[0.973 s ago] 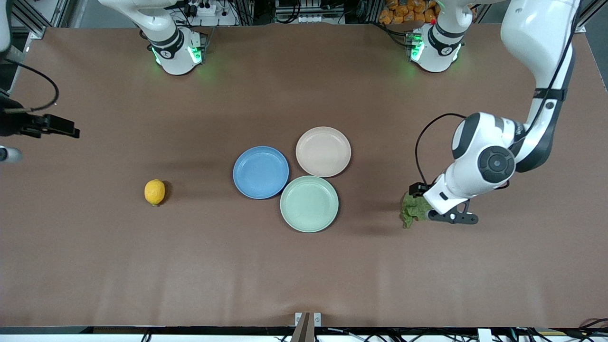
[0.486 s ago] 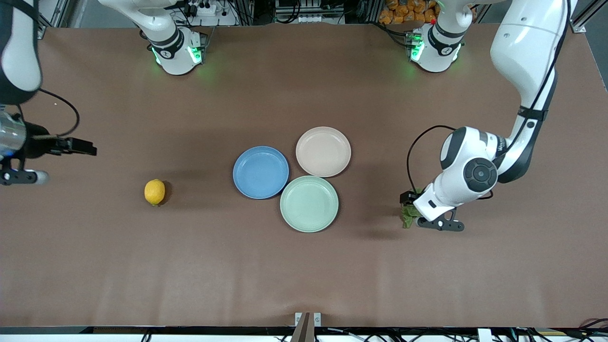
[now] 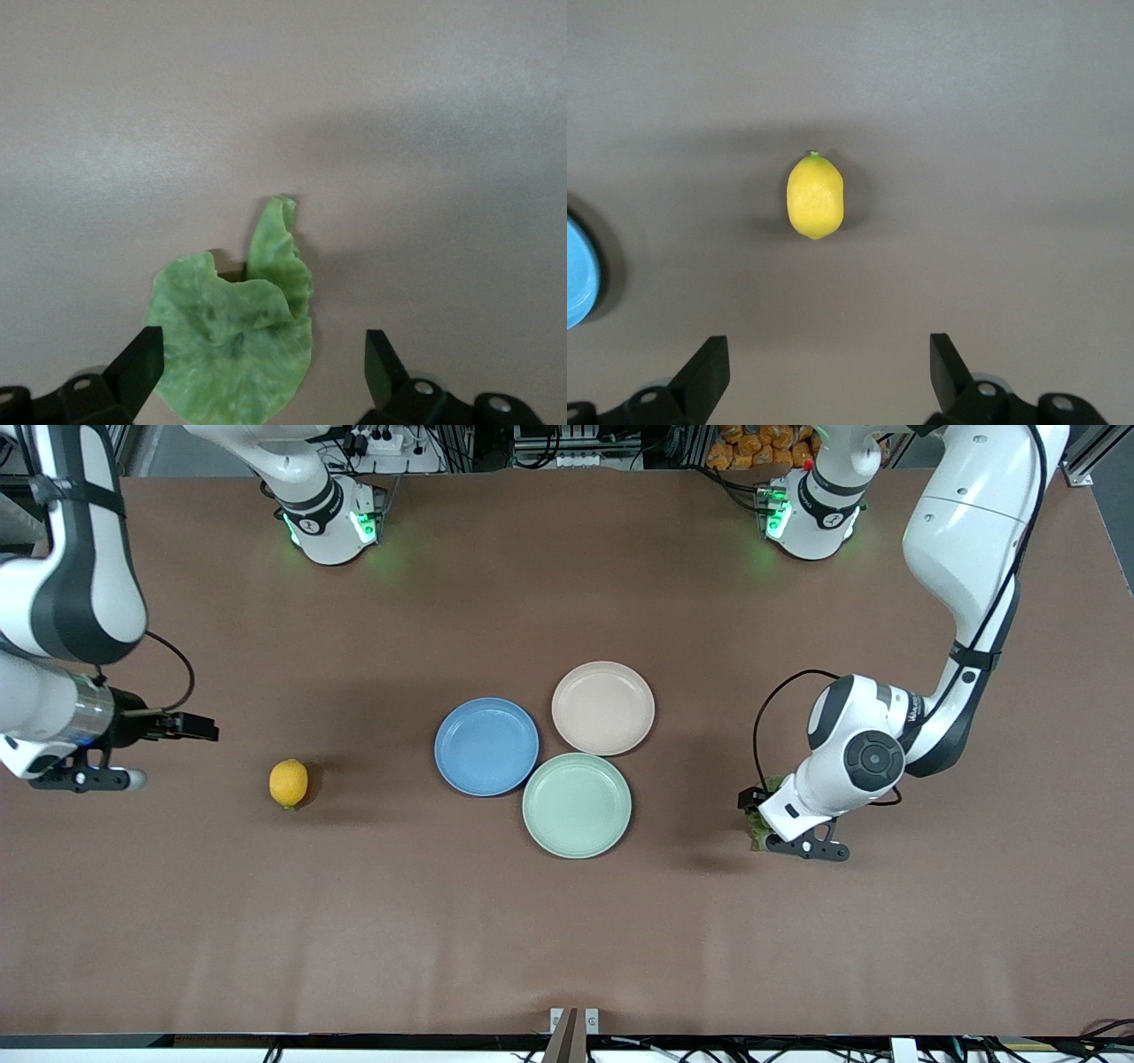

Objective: Place lemon and lettuce in plates
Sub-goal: 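Close the left gripper on the lettuce while the right gripper reaches the lemon, then close the right gripper on the yellow lemon and lift it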

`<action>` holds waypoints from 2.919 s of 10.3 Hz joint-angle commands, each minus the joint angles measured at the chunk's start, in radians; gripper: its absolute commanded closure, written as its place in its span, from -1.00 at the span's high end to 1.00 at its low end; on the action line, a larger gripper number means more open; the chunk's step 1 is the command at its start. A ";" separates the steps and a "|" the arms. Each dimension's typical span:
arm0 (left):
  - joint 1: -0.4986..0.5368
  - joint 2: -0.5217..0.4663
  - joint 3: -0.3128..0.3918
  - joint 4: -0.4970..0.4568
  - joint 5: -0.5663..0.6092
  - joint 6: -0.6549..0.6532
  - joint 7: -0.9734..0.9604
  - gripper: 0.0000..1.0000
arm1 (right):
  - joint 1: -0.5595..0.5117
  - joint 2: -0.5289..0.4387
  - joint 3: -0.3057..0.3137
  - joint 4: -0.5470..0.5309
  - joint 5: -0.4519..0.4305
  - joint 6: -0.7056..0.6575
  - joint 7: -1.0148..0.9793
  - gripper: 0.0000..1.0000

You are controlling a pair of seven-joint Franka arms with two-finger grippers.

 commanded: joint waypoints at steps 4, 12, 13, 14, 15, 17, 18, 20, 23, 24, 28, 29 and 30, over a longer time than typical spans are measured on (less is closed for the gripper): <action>-0.013 0.050 0.004 0.009 0.092 0.022 -0.006 1.00 | 0.019 0.014 0.006 -0.182 0.016 0.260 0.004 1.00; -0.013 0.075 0.009 0.008 0.124 0.024 -0.005 1.00 | 0.051 0.124 0.007 -0.311 0.056 0.582 0.014 1.00; -0.013 0.075 0.009 0.008 0.127 0.024 -0.005 1.00 | 0.052 0.136 0.007 -0.325 0.056 0.616 0.014 1.00; -0.011 0.076 0.009 0.008 0.128 0.024 -0.005 1.00 | 0.054 0.146 0.007 -0.342 0.056 0.653 0.014 1.00; -0.011 0.076 0.009 0.008 0.128 0.022 -0.005 1.00 | 0.056 0.156 0.007 -0.356 0.056 0.688 0.014 1.00; -0.011 0.078 0.009 0.006 0.128 0.024 -0.005 1.00 | 0.059 0.182 0.007 -0.370 0.056 0.733 0.014 1.00; -0.011 0.079 0.009 0.003 0.128 0.024 -0.005 1.00 | 0.059 0.193 0.007 -0.374 0.057 0.763 0.017 1.00; -0.010 0.082 0.009 0.003 0.128 0.024 -0.006 1.00 | 0.072 0.222 0.007 -0.381 0.057 0.814 0.046 1.00; -0.014 0.082 0.007 0.009 0.128 0.026 -0.109 -1.00 | 0.105 0.259 0.007 -0.381 0.057 0.866 0.094 1.00; -0.013 0.082 0.007 0.011 0.129 0.026 -0.109 -1.00 | 0.108 0.268 0.007 -0.381 0.057 0.873 0.094 1.00; -0.010 0.075 0.007 0.008 0.128 0.024 -0.117 -1.00 | 0.105 0.281 0.006 -0.381 0.056 0.873 0.082 0.49; -0.010 0.055 0.003 -0.008 0.128 0.022 -0.149 -1.00 | 0.103 0.285 0.006 -0.381 0.056 0.870 0.080 0.23; -0.013 0.026 0.001 -0.031 0.129 0.022 -0.189 -1.00 | 0.105 0.285 0.006 -0.379 0.056 0.865 0.080 0.01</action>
